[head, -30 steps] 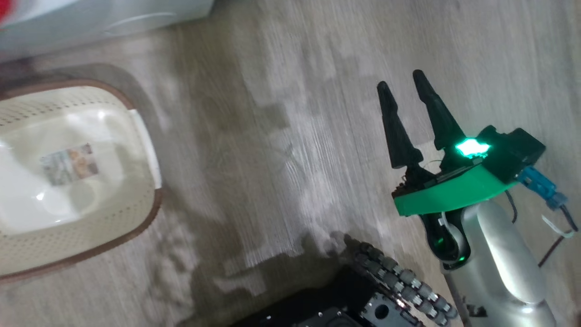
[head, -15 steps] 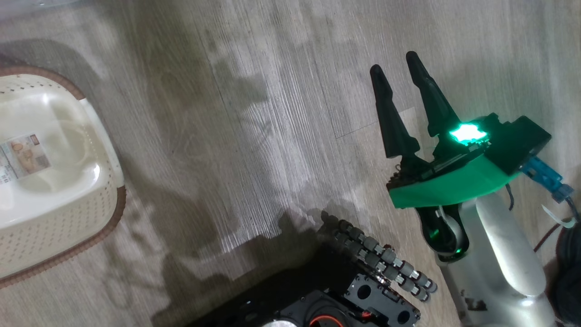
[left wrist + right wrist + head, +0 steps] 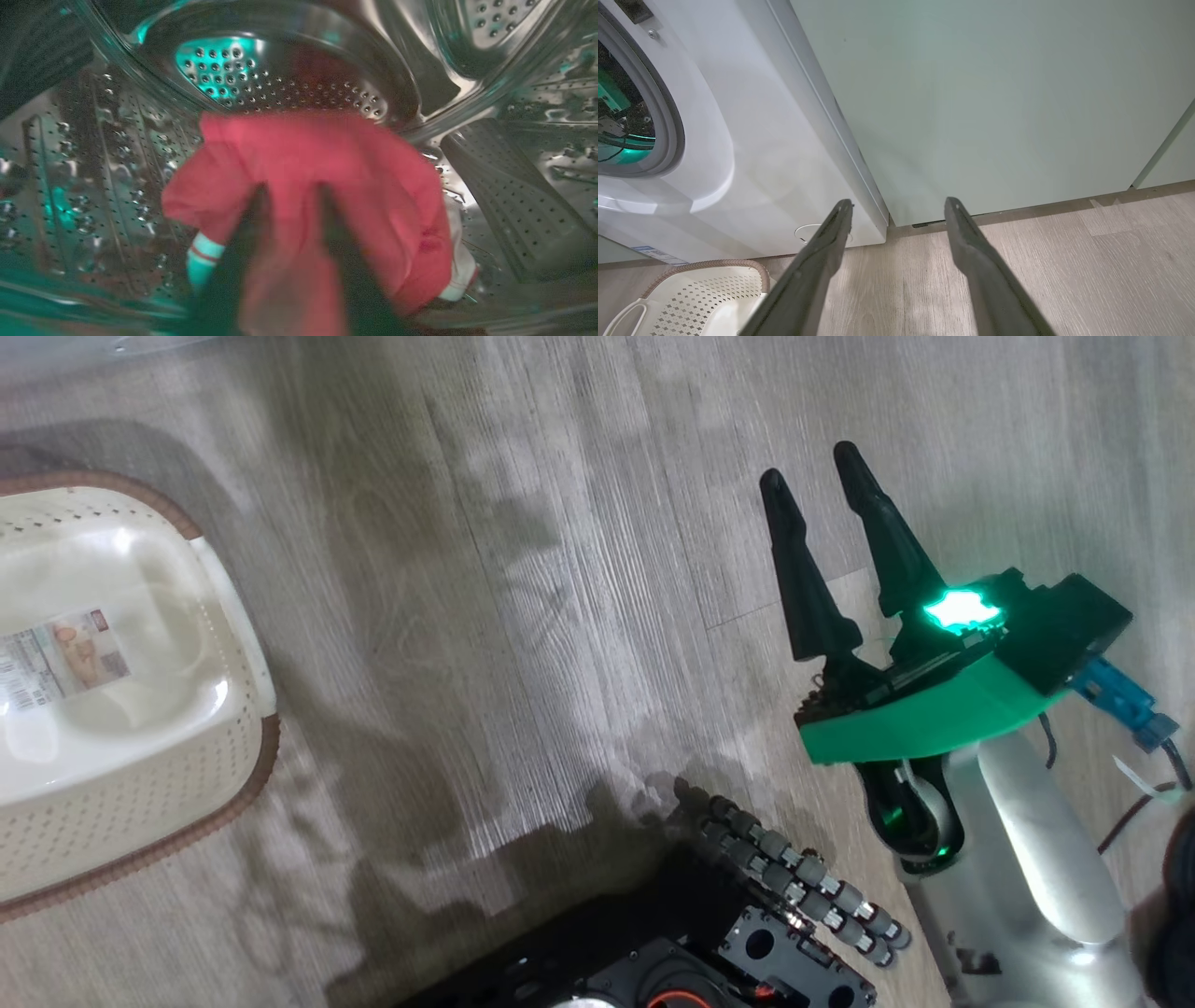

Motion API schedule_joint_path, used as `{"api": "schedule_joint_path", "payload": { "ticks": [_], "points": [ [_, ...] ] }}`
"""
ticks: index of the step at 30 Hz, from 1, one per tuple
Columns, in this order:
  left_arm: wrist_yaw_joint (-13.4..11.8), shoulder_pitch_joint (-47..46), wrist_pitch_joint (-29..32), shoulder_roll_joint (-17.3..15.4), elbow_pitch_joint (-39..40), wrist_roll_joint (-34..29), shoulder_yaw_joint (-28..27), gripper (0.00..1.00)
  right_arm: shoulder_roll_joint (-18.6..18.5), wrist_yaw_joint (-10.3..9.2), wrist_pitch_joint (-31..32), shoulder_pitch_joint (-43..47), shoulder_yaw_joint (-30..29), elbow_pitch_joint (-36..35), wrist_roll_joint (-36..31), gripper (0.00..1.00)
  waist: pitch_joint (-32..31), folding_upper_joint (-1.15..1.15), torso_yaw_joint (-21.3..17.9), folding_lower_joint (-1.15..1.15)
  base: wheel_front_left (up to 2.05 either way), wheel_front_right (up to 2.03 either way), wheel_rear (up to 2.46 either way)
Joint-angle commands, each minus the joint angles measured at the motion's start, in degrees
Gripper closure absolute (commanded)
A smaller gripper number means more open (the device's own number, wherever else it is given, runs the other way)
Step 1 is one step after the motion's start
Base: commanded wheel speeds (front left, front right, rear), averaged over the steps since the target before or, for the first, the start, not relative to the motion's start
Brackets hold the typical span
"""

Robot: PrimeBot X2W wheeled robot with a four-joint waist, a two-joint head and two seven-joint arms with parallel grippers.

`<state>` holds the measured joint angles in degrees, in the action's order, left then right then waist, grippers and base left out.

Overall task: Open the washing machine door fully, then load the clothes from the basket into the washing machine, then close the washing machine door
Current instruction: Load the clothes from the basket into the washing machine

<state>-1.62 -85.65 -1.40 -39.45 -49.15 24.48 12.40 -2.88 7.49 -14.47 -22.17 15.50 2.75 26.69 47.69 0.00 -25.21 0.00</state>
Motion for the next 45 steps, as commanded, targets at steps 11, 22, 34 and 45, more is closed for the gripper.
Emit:
{"api": "schedule_joint_path", "payload": {
  "ticks": [11,22,34,45],
  "points": [
    [-2.59,9.28,-7.66,1.87,1.74,1.11,-0.49,0.00,0.01,0.00,-0.52,2.15,-1.09,-0.37,-2.26,0.00,-5.92,0.00,3.14,0.00,0.00,0.00,0.00],
    [-7.44,31.62,-13.37,9.14,21.89,4.17,-3.51,0.00,0.01,0.00,-0.52,4.45,-4.97,0.76,-6.46,0.00,-13.48,0.00,9.51,0.00,0.00,0.00,0.00],
    [-13.95,58.94,-13.58,15.81,51.37,2.12,-5.28,0.00,0.01,0.00,1.70,6.24,-9.35,0.95,-9.86,0.00,-20.90,0.00,15.70,0.00,0.00,0.00,0.00],
    [-15.81,75.35,-13.59,19.62,59.38,-0.51,-5.48,0.00,0.01,0.00,4.32,8.56,-10.11,2.23,-11.61,0.00,-28.97,0.00,17.37,0.00,0.00,0.00,0.00]
  ]
}}
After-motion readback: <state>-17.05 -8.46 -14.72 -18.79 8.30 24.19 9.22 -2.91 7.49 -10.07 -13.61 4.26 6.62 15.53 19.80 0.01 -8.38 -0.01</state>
